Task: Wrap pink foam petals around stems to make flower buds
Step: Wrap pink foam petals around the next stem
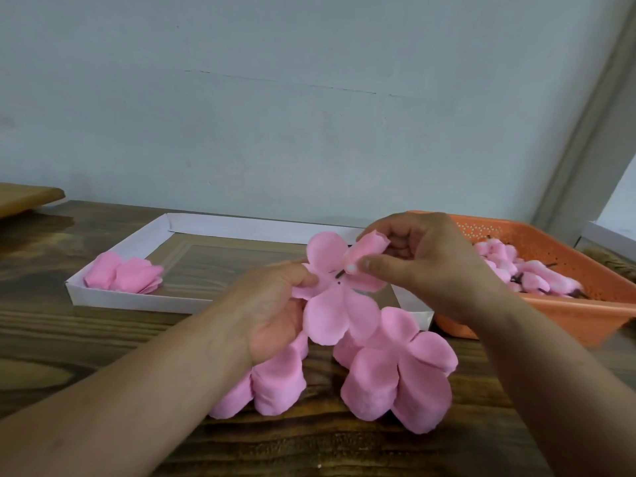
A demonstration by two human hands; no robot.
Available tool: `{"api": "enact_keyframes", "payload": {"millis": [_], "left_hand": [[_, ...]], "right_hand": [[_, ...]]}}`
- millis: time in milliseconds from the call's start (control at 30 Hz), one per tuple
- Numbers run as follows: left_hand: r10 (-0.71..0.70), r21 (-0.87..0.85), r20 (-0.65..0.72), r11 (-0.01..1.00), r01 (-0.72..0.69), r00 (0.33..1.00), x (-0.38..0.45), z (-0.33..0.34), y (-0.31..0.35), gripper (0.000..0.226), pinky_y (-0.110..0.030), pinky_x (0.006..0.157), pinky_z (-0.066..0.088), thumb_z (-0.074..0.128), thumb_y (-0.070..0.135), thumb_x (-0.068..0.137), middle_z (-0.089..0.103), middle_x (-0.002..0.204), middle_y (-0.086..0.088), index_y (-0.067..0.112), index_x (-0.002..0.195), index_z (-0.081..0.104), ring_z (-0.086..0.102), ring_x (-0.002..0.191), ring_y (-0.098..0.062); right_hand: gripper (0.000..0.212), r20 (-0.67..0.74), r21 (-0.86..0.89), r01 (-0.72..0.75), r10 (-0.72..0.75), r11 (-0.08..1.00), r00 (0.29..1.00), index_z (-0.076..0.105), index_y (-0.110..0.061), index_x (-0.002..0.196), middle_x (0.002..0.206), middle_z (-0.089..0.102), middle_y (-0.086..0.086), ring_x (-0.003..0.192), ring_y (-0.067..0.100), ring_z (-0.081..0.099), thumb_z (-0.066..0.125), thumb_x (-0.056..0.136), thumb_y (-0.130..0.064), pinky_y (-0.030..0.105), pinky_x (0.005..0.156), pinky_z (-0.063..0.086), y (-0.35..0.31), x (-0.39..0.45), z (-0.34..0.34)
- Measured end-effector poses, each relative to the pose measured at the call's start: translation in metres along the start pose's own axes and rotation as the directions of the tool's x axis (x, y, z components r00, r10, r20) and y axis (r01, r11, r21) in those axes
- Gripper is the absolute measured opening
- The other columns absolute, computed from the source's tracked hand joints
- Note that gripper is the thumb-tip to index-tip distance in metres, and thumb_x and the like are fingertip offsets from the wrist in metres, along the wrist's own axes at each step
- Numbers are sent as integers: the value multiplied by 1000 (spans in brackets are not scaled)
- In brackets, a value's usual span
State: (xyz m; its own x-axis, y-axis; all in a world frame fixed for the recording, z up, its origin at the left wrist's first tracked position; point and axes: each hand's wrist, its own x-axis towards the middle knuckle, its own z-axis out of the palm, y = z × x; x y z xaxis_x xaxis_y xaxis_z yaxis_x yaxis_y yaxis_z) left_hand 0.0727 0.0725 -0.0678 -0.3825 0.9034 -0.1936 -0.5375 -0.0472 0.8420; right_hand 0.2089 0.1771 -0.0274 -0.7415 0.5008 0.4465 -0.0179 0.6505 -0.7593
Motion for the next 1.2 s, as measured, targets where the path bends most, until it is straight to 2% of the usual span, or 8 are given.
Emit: {"api": "enact_keyframes", "payload": {"millis": [267,400,500,567,700,833,1067,1200], "left_hand": [[-23,-28,90,999,26,996,-1,-4,0,26,-34,78,43,38,-9,87,58,93,-14,-1,98,60,56,83,-26],[-22,-124,80,992,32,997,-3,-2,0,27,-32,66,53,41,-6,87,58,83,-12,1,74,63,57,75,-23],[5,-307,73,951,18,997,-7,0,3,32,-35,68,60,58,3,75,70,103,-20,-6,104,62,70,79,-24],[19,-346,57,938,2,998,-7,2,3,41,-37,70,59,61,5,67,70,103,-25,-7,106,60,73,78,-26],[-5,-265,24,964,11,1000,-12,5,-2,37,-33,64,61,63,5,69,71,91,-18,-5,105,62,69,74,-24],[-49,-149,-64,988,39,997,-15,7,-5,30,-37,71,57,53,13,94,70,100,-17,-1,120,60,66,82,-24],[-62,-83,-125,995,52,990,-18,9,-3,32,-39,77,52,53,17,95,66,118,-21,2,122,59,64,102,-31],[-54,-44,-134,998,48,989,-20,9,-3,30,-40,65,58,56,16,93,69,110,-21,1,119,61,67,84,-30]], "right_hand": [[14,26,-108,27,-24,994,999,69,-13,75,77,72,8,72,25,68,75,70,-1,36,67,54,-4,-1,0],[13,48,-116,34,-28,993,998,69,-10,76,75,70,11,64,15,62,73,72,1,38,66,53,-4,-3,4],[13,23,-129,66,-63,989,998,68,-9,75,71,70,6,62,10,60,72,72,3,35,66,52,-5,-3,6],[13,10,-125,93,-93,988,996,68,-8,75,71,70,3,61,10,62,72,72,4,34,66,52,-6,-4,5],[11,35,-166,114,-110,979,993,70,-8,77,73,71,3,67,18,67,72,73,1,40,70,54,-7,-5,6],[10,85,-231,119,-101,966,991,70,-16,76,73,70,-1,66,15,66,74,73,-8,43,76,52,-7,-6,7],[15,185,-283,146,-95,948,978,69,-16,80,77,69,5,72,23,64,66,68,-25,47,73,51,-6,-7,7],[7,226,-309,171,-102,936,969,70,-21,75,74,67,-3,64,11,61,70,69,-22,36,82,37,-5,-7,10]]}}
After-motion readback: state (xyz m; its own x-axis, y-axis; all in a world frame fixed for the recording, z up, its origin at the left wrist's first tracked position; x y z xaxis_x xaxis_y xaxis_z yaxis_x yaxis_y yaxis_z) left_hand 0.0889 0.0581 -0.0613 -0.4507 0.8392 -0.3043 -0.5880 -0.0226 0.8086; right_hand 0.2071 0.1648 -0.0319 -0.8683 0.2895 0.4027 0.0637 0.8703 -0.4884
